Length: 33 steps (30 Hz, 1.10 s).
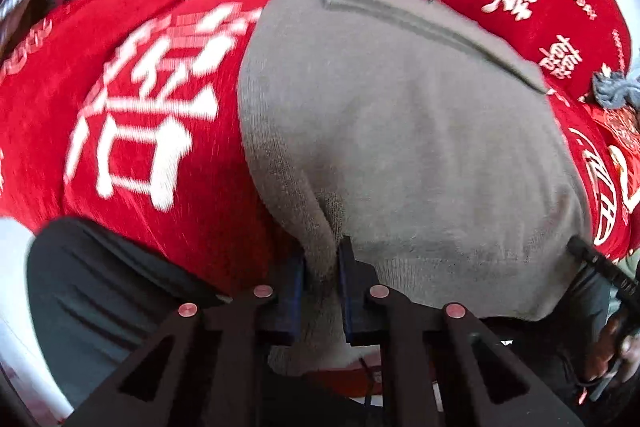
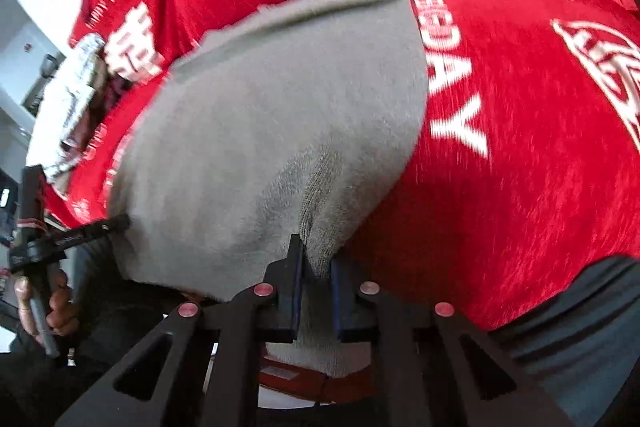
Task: Fold small clothes
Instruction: 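Fold the hem up over the body with both tools and open them, then grasp the folded hem edge again with both tools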
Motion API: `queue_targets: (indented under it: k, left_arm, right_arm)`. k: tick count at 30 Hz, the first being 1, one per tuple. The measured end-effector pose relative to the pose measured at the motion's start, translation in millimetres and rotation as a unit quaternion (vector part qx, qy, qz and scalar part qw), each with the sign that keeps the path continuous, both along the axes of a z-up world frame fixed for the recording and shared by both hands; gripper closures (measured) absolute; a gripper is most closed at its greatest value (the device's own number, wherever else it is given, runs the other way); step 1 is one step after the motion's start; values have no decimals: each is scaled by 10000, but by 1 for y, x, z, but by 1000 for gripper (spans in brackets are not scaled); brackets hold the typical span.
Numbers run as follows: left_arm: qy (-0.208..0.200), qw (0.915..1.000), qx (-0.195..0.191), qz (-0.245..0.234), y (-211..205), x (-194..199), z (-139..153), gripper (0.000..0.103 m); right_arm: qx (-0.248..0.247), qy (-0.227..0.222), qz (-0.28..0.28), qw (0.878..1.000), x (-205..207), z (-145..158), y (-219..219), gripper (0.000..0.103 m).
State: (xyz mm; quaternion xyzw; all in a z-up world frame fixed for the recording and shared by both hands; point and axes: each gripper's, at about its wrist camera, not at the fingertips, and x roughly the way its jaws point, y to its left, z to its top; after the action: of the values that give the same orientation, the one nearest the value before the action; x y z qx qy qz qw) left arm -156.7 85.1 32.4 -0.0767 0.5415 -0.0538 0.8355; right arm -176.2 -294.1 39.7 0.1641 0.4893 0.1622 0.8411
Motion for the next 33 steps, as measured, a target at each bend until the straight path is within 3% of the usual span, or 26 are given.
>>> queue_targets:
  k: [4,7,9,15,17,19,20,22,24,25,31,33]
  left_arm:
    - [-476,9987,-154,19,3,16,30,87]
    - [-836,9959,-320,94,4,42,49,87]
    - [-1039,9942,-230,124,2,67,54,87]
    - [-528,9978,-296,273,-3,137,21,86]
    - [-463,9976,-399,315,0,141,13,86]
    - [-442,9967,-624,276,4,139,12,69]
    - [-440,9952,-848,190,7,136,13,37]
    - [-538,9918,-1147,185,12,128,18,4]
    - [-728,9910,-1101,204,16,115,27,4]
    - [-733,9911,-1106,118,17,109,28,4]
    - [-442,9946,-934,-21,11,99,12,4]
    - [-361,9951,-915,-27,1,103,7,4]
  right_arm:
    - [306,-461,-135,9984,12,32,-10,91]
    - [282,-755,-292,9963,37,50,-11,91]
    - [237,-881,-429,9949,57,55,-11,91]
    - [155,-629,-668,9957,121,35,-9,91]
    - [28,-499,-659,9966,132,24,-7,90]
    - [-69,-312,-619,9976,138,13,-7,85]
    - [-49,-260,-608,9978,136,11,-8,84]
    - [75,-313,-550,9980,127,10,-12,67]
    - [30,-450,-593,9972,110,13,-17,48]
    - [11,-514,-621,9967,103,14,-19,45]
    - [481,-445,-745,9951,79,9,-35,45]
    - [412,-465,-663,9959,80,9,-30,45]
